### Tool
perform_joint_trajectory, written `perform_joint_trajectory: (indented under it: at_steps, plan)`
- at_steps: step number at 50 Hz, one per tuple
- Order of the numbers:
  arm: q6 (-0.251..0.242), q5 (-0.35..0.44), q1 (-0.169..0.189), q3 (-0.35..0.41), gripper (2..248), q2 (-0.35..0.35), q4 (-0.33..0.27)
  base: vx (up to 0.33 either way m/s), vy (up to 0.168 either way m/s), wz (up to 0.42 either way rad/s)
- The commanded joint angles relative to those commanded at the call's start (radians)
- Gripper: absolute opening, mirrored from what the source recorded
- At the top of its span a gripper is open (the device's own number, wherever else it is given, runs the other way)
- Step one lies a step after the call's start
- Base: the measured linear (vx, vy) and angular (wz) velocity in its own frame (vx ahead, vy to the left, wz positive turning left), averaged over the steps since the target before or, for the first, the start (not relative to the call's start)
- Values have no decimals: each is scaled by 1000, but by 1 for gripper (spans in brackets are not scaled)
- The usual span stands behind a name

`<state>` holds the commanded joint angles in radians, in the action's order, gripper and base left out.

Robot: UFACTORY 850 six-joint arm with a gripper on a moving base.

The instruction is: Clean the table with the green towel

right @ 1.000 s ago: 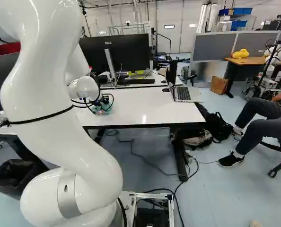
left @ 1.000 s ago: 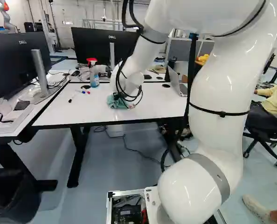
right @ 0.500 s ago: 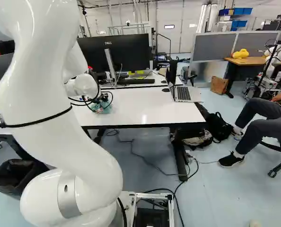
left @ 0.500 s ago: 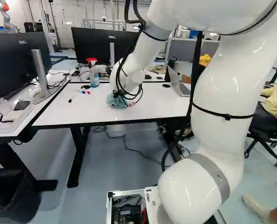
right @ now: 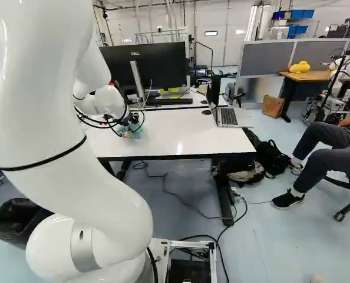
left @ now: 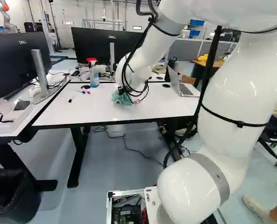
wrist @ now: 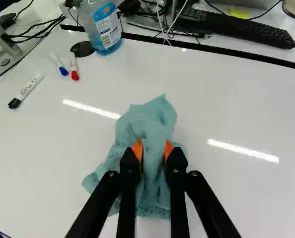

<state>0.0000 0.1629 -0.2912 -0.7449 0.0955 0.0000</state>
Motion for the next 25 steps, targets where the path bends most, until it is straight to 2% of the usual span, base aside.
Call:
perform_joint_trajectory:
  at_steps: [25]
  plan:
    - [0,-27,86,11,65,-71,0,0,0,0]
